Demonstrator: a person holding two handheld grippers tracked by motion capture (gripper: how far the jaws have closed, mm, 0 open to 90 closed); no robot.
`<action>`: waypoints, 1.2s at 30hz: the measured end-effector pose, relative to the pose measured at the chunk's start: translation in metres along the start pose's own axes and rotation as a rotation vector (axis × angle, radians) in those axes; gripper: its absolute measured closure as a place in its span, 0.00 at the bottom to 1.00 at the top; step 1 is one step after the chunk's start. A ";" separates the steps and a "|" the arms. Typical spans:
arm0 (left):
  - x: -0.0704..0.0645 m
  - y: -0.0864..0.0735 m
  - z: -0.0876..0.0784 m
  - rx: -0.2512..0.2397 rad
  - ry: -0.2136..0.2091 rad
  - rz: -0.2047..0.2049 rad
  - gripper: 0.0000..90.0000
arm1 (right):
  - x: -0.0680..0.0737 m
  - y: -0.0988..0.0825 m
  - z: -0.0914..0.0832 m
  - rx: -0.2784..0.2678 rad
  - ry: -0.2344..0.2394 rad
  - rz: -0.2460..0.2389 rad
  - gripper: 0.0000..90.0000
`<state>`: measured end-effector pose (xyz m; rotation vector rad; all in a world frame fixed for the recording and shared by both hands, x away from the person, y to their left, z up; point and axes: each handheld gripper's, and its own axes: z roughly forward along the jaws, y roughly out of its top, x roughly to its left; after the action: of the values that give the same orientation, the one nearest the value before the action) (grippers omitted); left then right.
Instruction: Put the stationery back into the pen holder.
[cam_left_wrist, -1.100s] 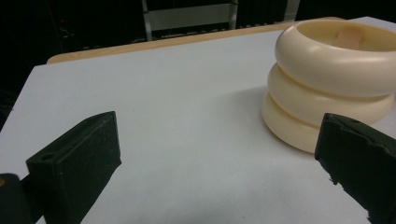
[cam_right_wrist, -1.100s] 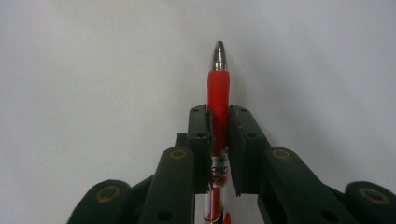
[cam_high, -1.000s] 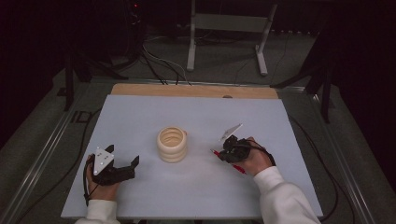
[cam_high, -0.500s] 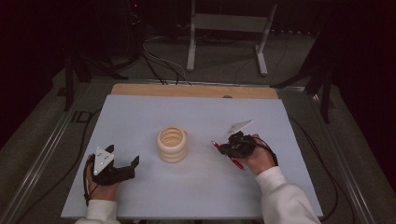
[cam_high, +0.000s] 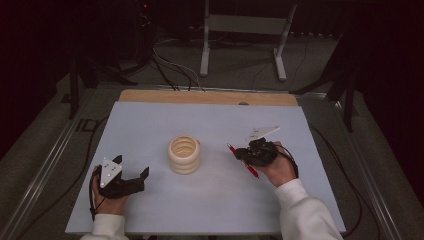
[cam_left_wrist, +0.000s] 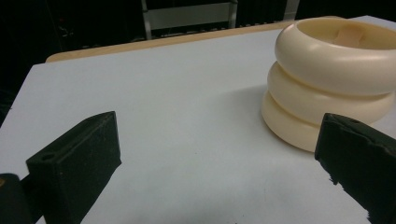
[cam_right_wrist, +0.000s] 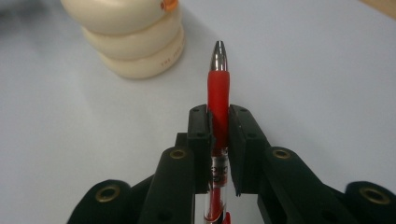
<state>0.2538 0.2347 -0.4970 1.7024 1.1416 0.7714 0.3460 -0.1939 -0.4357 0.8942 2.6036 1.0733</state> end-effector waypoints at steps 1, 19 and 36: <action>0.000 0.000 0.000 0.000 0.000 0.000 0.01 | 0.000 0.000 -0.001 -0.008 0.000 0.003 0.90; 0.000 0.000 0.000 0.001 -0.001 0.000 0.01 | 0.008 0.013 -0.010 -0.101 -0.008 -0.012 0.90; 0.000 0.000 0.001 0.003 -0.004 0.002 0.01 | 0.011 0.026 -0.013 -0.168 0.006 -0.010 0.89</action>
<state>0.2542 0.2341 -0.4976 1.7068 1.1391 0.7678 0.3441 -0.1803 -0.4084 0.8402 2.4746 1.2711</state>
